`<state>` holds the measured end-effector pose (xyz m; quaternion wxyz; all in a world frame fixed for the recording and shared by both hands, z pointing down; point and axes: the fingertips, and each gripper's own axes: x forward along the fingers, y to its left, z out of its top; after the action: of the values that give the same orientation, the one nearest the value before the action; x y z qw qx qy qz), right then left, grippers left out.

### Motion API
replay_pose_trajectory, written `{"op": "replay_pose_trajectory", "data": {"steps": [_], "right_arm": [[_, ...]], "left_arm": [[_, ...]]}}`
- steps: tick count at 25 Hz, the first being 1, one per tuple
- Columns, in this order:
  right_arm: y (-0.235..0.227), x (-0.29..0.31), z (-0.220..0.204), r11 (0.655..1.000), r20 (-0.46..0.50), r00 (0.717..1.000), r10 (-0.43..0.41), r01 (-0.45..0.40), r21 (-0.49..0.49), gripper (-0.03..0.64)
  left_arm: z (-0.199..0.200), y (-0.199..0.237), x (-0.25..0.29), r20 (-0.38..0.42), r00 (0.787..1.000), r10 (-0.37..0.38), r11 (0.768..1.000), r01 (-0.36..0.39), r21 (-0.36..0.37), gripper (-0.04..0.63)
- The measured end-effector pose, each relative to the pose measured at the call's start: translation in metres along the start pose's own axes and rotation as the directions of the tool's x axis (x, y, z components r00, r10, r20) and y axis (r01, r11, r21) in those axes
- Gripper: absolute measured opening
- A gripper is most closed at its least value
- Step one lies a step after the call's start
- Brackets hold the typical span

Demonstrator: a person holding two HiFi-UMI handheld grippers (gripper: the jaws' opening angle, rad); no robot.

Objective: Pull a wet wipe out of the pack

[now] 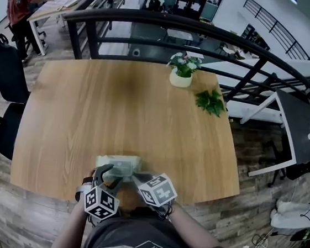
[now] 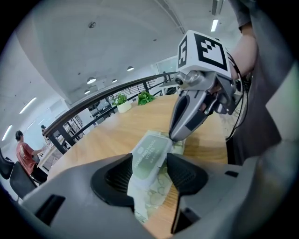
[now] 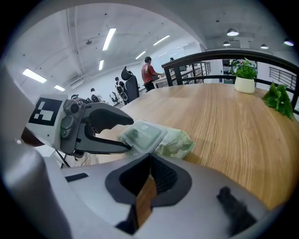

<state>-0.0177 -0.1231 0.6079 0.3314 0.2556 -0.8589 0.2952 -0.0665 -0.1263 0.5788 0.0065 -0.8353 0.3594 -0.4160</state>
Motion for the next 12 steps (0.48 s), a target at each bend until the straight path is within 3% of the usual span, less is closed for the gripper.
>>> {"op": "replay_pose_trajectory", "data": {"steps": [8,12], "right_arm": [[0.0,0.0,0.001,1.0,0.001,1.0,0.003,-0.003,0.005,0.029],[0.001,0.0,0.001,1.0,0.001,1.0,0.003,-0.003,0.014,0.029]], "left_arm": [[0.003,-0.003,0.003,-0.033,0.998,-0.05,0.996,0.052,0.07,0.212],[0.003,-0.01,0.003,-0.044,0.992,-0.12,0.99,0.123,0.072,0.138]]}}
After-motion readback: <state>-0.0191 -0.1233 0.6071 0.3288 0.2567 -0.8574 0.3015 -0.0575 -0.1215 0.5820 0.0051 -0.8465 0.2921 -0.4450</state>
